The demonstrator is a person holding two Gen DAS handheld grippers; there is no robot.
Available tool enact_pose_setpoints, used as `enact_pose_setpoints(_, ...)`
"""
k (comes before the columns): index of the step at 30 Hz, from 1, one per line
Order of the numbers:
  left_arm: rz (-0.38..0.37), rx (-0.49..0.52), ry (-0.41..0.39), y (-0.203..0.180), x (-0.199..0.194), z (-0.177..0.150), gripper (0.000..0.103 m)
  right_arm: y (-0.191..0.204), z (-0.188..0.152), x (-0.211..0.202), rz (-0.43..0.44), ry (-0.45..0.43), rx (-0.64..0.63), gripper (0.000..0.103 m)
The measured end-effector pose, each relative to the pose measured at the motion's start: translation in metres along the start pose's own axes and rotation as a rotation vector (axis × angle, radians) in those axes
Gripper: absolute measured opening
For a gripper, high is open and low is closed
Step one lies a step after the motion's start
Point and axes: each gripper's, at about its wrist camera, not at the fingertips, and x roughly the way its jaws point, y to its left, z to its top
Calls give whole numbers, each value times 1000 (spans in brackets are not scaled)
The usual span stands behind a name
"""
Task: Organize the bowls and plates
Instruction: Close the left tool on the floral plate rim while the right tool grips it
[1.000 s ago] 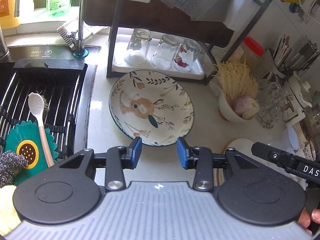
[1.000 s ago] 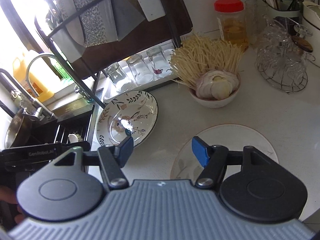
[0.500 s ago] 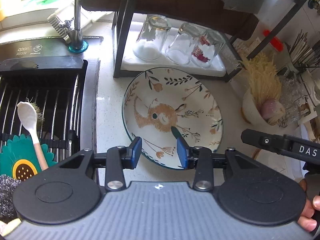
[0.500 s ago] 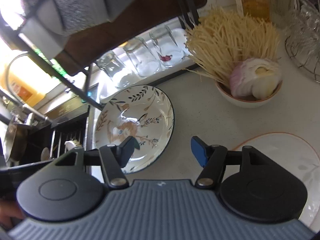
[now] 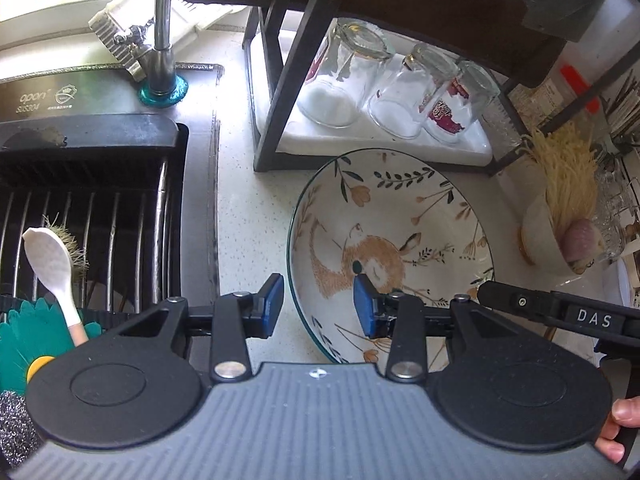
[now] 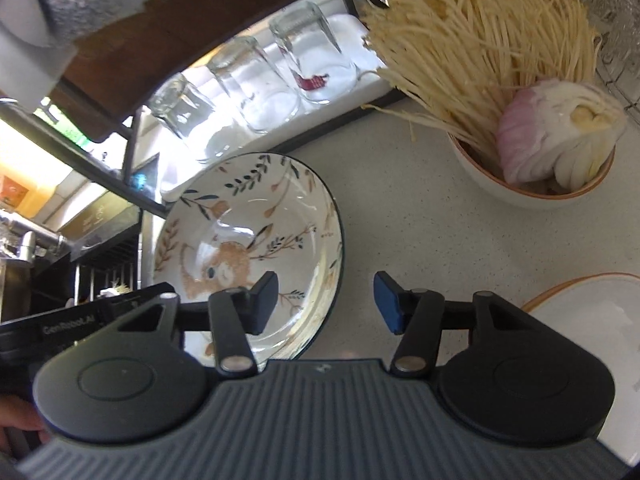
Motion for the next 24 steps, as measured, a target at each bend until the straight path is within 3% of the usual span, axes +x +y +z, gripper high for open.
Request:
enact_pose_setpoints(10, -34, -5, 9, 6, 19, 13, 39, 0, 11, 21, -31, 14, 28, 37)
enact_pose_setpoints(16, -33, 28, 9, 7, 25, 19, 37, -3, 17, 24, -34, -10, 66, 36)
enact_pose_setpoints(19, -32, 29, 8, 5, 30, 22, 33, 0, 19, 22, -64, -43, 16, 34)
enact_pose_setpoints(24, -8, 30, -7, 6, 32, 23, 25, 1, 24, 25, -38, -57, -2, 29)
